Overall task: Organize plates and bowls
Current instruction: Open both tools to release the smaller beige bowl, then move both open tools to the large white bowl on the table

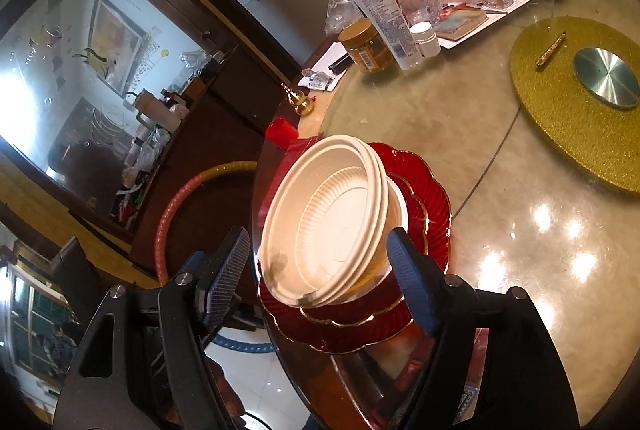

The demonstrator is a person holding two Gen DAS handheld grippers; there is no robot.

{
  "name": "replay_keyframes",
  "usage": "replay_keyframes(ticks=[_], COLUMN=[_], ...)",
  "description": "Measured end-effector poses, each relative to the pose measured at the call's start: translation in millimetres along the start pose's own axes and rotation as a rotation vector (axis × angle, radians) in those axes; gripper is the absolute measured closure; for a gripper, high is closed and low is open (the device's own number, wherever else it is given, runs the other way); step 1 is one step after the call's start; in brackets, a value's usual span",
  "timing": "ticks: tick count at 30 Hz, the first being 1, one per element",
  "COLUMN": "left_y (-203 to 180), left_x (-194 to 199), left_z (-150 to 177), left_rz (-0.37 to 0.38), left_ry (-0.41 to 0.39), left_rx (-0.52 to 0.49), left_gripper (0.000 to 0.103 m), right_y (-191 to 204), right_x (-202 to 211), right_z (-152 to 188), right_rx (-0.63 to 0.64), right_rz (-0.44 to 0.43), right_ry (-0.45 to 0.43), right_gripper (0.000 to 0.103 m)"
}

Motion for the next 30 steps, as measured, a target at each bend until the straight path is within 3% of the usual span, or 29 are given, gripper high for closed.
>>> replay_keyframes(ticks=[2, 4, 10, 14, 16, 26, 30], left_y=[0, 0, -5, -21, -32, -99, -137], left_x=[2, 4, 33, 53, 58, 68, 69], left_z=[-1, -1, -10, -10, -6, 22, 44], left_rz=[-0.003, -0.006, 0.071, 0.138, 0.171, 0.258, 0.312], left_ry=[-0.009, -0.015, -0.129, -0.208, -0.227, -0.204, -0.154], left_rx=[0.002, 0.003, 0.049, 0.043, 0.026, -0.117, -0.212], left_gripper=[0.020, 0.020, 0.018, 0.000, 0.000, 0.000, 0.000], right_y=[-2, -4, -15, -33, -45, -109, -137], right_x=[1, 4, 23, 37, 42, 92, 118], right_z=[2, 2, 3, 8, 13, 35, 47], right_rx=[-0.002, -0.011, -0.014, -0.040, -0.060, -0.149, -0.175], right_rz=[-0.009, -0.024, -0.019, -0.007, -0.001, 0.052, 0.113], right_ry=[-0.005, -0.020, -0.075, -0.104, -0.104, -0.160, -0.185], right_gripper=[0.017, 0.013, 0.006, 0.006, 0.006, 0.006, 0.000])
Point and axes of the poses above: each gripper's, at about its wrist camera, not at the fingertips, and x roughly against the way its jaws point, y to its left, z to its underside, the point moved 5 cm from there along -x, roughly the way its jaws point, and after that the axes turned 15 degrees about x, right-handed, at the moved point
